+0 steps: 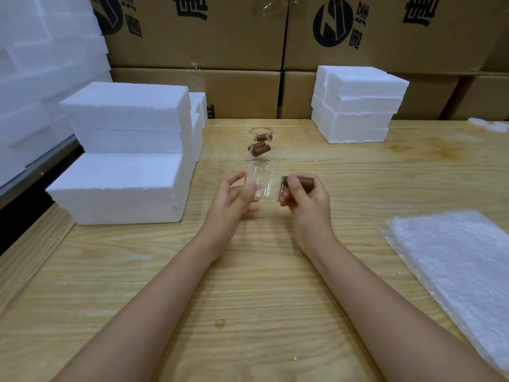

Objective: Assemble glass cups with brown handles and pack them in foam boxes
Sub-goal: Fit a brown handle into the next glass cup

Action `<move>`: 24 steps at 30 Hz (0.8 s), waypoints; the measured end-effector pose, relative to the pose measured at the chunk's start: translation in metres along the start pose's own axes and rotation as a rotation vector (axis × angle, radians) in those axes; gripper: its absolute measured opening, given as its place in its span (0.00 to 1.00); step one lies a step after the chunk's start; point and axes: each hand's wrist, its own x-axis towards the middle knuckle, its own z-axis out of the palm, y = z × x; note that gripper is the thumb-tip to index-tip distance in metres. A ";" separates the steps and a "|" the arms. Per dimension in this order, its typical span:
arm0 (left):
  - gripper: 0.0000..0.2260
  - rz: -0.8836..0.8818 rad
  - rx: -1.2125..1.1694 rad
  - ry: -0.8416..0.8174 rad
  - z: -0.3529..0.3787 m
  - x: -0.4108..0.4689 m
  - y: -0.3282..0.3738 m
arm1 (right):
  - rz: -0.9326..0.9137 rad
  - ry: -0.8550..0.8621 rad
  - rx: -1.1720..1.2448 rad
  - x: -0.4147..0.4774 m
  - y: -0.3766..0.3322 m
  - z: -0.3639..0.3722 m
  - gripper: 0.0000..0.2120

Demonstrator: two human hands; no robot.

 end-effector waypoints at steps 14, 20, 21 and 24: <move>0.28 0.103 0.200 -0.066 -0.003 -0.006 0.002 | 0.277 -0.016 0.124 0.009 -0.001 -0.007 0.09; 0.30 0.246 0.326 -0.115 -0.004 -0.008 0.005 | 0.297 0.060 -0.162 0.010 -0.002 -0.010 0.14; 0.31 0.269 0.356 -0.135 -0.005 -0.008 0.005 | 0.286 0.077 -0.200 0.010 -0.002 -0.009 0.14; 0.34 0.325 0.431 -0.181 -0.008 -0.008 0.006 | 0.244 0.140 -0.274 0.010 0.002 -0.009 0.17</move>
